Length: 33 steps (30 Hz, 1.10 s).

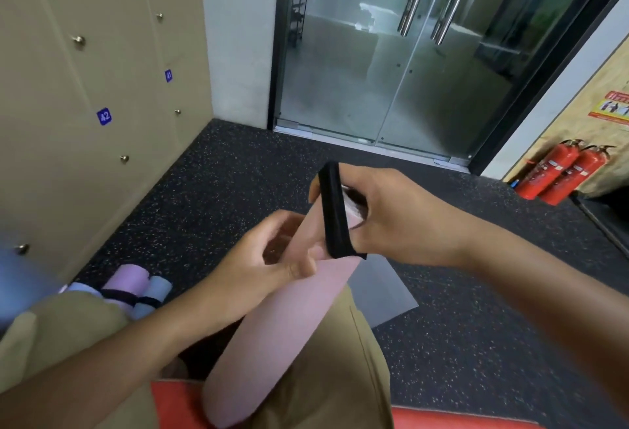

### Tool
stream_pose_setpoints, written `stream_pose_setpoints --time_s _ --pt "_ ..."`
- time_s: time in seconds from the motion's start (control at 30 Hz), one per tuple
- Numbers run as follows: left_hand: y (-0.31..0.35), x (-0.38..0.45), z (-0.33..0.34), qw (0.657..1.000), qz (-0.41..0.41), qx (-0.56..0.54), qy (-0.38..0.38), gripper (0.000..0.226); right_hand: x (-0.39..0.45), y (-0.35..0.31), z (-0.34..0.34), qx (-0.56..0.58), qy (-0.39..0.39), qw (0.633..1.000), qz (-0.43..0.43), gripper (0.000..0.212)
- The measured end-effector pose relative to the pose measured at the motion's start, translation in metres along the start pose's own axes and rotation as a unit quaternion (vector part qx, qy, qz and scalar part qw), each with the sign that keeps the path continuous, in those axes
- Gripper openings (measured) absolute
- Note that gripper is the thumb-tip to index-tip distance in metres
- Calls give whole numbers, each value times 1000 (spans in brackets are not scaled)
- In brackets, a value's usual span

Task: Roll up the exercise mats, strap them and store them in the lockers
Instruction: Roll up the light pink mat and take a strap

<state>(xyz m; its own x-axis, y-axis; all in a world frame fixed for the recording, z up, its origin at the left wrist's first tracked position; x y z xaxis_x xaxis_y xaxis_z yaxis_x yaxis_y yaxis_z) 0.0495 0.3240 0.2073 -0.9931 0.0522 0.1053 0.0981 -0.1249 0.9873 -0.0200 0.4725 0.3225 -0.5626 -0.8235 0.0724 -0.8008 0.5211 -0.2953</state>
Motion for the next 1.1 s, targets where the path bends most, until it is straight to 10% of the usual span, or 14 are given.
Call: stream_pose_setpoints --time_s 0.27,0.5,1.1 --pt "38 -32 -34 987 82 -4 138 34 18 -30 19 -28 -20 998 -43 45" --pt "51 -34 -24 974 53 -62 213 38 26 -40 24 -34 -16 999 -35 49" --pt "62 -12 -34 967 -80 -118 212 28 40 -38 28 -51 3 998 -25 44"
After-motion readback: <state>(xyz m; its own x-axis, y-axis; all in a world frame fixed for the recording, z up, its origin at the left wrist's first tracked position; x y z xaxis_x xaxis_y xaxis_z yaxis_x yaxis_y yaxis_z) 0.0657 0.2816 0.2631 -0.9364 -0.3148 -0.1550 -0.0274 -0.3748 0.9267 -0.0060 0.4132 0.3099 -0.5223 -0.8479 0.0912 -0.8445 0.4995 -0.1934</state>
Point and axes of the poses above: each hand's wrist, its own x-axis towards the middle knuckle, its own z-axis out of the palm, y = z × x, the point moved 4 cm from there along x, towards the middle knuckle, and after that the axes turned 14 degrees about -x, right-handed, at the moved point
